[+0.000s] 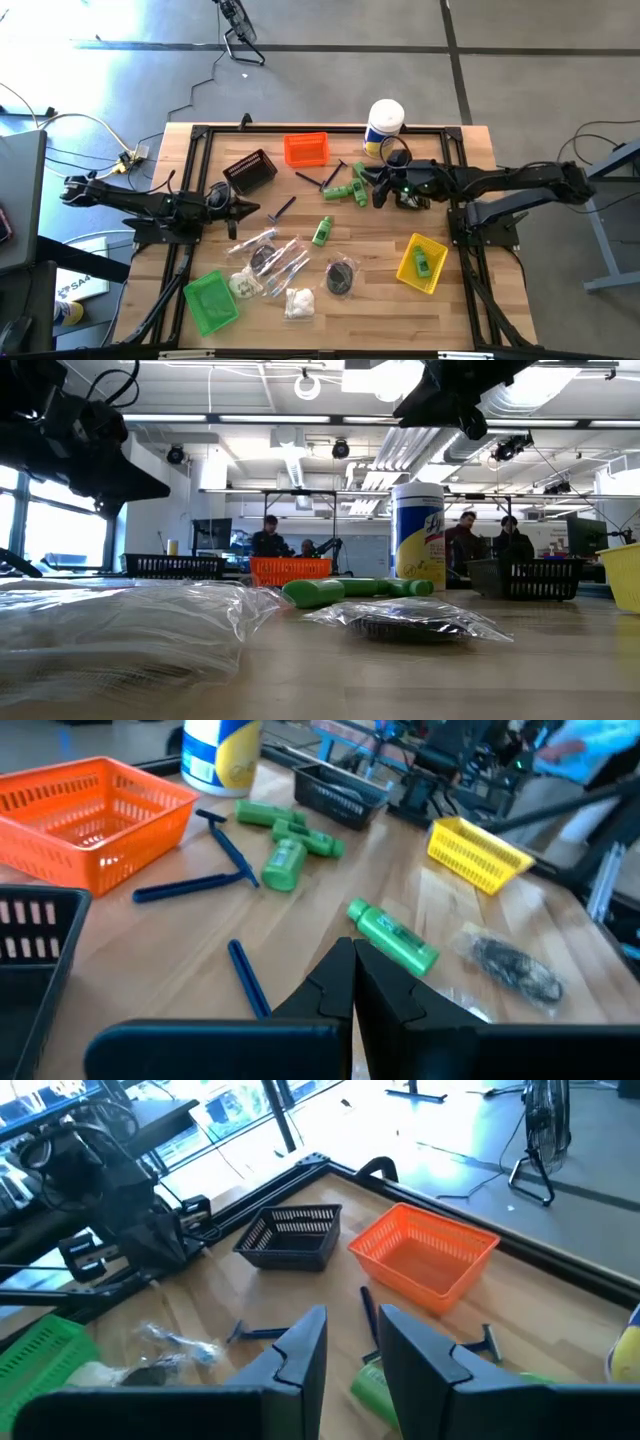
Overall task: Pick & Place Travel size toiletries
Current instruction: Put the blue razor into the left black bin
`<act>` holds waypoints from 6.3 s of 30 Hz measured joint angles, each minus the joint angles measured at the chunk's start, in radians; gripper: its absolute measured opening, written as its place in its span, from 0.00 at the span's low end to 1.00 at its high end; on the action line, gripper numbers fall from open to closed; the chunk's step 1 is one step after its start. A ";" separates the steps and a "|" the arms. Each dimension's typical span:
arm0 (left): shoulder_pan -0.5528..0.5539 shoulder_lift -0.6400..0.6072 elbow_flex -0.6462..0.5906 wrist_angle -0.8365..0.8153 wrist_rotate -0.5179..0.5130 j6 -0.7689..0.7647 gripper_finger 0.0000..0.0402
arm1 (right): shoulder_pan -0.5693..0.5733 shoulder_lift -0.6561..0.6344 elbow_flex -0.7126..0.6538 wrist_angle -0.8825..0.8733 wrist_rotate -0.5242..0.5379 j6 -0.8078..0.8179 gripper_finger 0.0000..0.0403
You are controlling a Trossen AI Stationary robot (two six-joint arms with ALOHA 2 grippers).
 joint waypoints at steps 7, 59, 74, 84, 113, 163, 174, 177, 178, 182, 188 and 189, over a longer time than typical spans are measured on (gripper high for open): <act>0.000 0.140 0.040 0.082 -0.051 -0.020 0.00 | -0.038 0.000 0.000 0.000 -0.065 -0.064 0.21; 0.000 0.917 0.548 -0.218 -0.075 -0.364 0.00 | -0.130 0.000 0.000 0.075 -0.098 -0.390 0.21; 0.000 0.917 0.548 -0.217 -0.063 -0.364 0.00 | -0.130 0.000 0.000 0.084 -0.095 -0.394 0.21; 0.000 0.917 0.548 -0.217 -0.053 -0.363 0.00 | -0.130 0.000 0.000 0.083 -0.095 -0.394 0.21; 0.000 0.917 0.547 -0.270 -0.007 -0.445 0.59 | -0.130 0.000 0.000 0.082 -0.098 -0.385 0.21; 0.000 1.235 0.548 -0.149 -0.147 -0.580 0.59 | -0.130 0.000 0.000 0.082 -0.099 -0.385 0.21; 0.000 1.253 0.549 -0.150 -0.152 -0.583 0.59 | -0.130 0.000 0.000 0.082 -0.099 -0.385 0.21; 0.000 1.254 0.549 -0.151 -0.150 -0.583 0.59 | -0.130 0.000 0.000 0.082 -0.099 -0.385 0.21; 0.000 1.254 0.549 -0.151 -0.149 -0.584 0.59 | -0.130 0.000 0.000 0.082 -0.099 -0.385 0.21; 0.000 1.254 0.549 -0.152 -0.147 -0.599 0.58 | -0.130 0.000 0.000 0.082 -0.099 -0.385 0.21; 0.000 1.254 0.548 -0.155 -0.147 -0.603 0.47 | -0.130 0.000 0.000 0.082 -0.099 -0.385 0.21; 0.000 1.255 0.547 -0.155 -0.147 -0.604 0.45 | -0.130 0.000 0.000 0.082 -0.099 -0.385 0.21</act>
